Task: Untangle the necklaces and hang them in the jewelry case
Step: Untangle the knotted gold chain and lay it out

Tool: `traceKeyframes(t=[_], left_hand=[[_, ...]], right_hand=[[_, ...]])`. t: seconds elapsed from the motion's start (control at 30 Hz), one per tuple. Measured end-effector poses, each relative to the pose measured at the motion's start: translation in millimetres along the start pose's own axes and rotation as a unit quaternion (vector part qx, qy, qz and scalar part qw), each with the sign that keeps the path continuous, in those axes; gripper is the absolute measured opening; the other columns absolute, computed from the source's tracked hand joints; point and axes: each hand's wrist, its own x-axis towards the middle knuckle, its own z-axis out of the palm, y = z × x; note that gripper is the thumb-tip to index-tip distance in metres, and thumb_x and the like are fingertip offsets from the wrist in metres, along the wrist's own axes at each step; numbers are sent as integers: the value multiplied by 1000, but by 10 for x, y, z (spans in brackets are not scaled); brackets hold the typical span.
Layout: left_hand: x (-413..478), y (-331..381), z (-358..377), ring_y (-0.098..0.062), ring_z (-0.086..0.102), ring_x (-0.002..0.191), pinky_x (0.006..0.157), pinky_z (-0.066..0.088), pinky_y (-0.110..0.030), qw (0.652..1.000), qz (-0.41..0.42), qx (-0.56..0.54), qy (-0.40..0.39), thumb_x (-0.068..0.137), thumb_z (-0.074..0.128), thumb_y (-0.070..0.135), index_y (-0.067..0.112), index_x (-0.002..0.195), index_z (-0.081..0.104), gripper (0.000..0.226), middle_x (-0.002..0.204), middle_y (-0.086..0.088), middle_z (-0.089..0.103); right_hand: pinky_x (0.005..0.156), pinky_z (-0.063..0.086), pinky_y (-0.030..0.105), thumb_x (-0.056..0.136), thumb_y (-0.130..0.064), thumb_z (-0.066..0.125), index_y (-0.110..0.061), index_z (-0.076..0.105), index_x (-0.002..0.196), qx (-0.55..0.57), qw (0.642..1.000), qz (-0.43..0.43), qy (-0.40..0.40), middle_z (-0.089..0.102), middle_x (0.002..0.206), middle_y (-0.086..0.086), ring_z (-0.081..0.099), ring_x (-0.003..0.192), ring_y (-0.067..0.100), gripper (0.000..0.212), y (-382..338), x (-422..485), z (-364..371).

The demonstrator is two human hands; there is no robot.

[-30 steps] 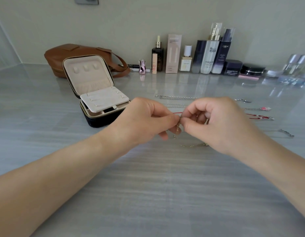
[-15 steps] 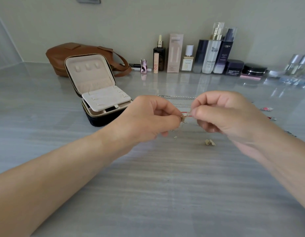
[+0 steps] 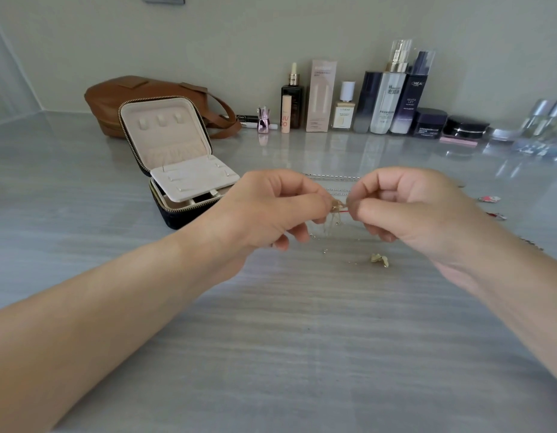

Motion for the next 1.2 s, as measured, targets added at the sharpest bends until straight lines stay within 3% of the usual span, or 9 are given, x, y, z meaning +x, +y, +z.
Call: traceKeyframes(t=[0.17, 0.23, 0.33, 0.5, 0.6, 0.77, 0.93, 1.1, 1.2], left_hand=[[-1, -3, 8, -6, 50, 48, 49, 38, -21, 1000, 9, 10, 9, 79, 64, 11, 20, 65, 66, 17, 62, 7, 61], [-4, -3, 11, -4, 50, 47, 48, 39, -21, 1000, 17, 21, 12, 79, 65, 12, 18, 65, 66, 15, 57, 9, 60], [2, -11, 7, -1, 48, 42, 47, 39, -18, 998, 25, 48, 16, 79, 66, 15, 19, 63, 66, 17, 46, 11, 56], [12, -39, 9, 2, 47, 40, 43, 37, -12, 995, 43, 93, 16, 79, 68, 19, 23, 64, 66, 16, 41, 15, 54], [17, -44, 12, 1, 47, 41, 45, 38, -16, 995, 40, 93, 11, 80, 68, 21, 24, 64, 66, 16, 45, 15, 57], [22, -29, -2, 0, 48, 42, 44, 38, -17, 996, 40, 76, 13, 82, 66, 19, 23, 64, 66, 18, 47, 14, 59], [19, -29, -9, -1, 49, 45, 44, 40, -17, 998, 31, 60, 7, 83, 64, 17, 20, 68, 67, 15, 54, 11, 60], [19, -26, -18, -3, 50, 47, 46, 40, -18, 998, 24, 50, 7, 84, 63, 17, 22, 68, 68, 18, 58, 10, 60], [20, -24, -20, -3, 51, 48, 47, 39, -19, 999, 14, 38, 5, 85, 62, 17, 19, 71, 67, 16, 65, 8, 61]], right_hand=[[55, 42, 17, 77, -10, 64, -23, 68, 72, -30, 994, -100, 17, 64, 66, 0, 52, 56, 6, 15, -3, -27, 19], [53, 38, 9, 80, -19, 67, -26, 69, 72, -86, 981, -174, 19, 66, 64, -4, 52, 53, 2, 11, 12, -42, 26], [54, 36, 7, 77, -25, 61, -27, 71, 76, -198, 947, -251, 41, 60, 65, -14, 53, 60, 4, 11, 44, -40, 12], [49, 48, 34, 79, -21, 59, -20, 73, 78, -329, 882, -328, 79, 61, 74, -7, 54, 53, 16, 14, 18, -73, 19], [49, 49, 36, 79, -26, 52, -19, 69, 75, -363, 868, -331, 77, 60, 73, -7, 53, 54, 18, 19, 16, -76, 15], [56, 50, 34, 74, -30, 48, -22, 62, 72, -317, 900, -288, 88, 48, 70, -15, 50, 58, 4, 16, 24, -56, -5], [55, 42, 19, 75, -25, 55, -21, 66, 74, -298, 913, -266, 79, 53, 68, -16, 52, 63, 13, 12, -8, -51, -13], [58, 48, 31, 79, -24, 60, -22, 67, 74, -302, 916, -253, 73, 56, 70, -13, 56, 61, 13, 9, 10, -48, -13], [58, 41, 17, 78, -19, 62, -23, 65, 72, -299, 923, -230, 75, 55, 68, -14, 54, 61, 13, 8, 31, -32, -15]])
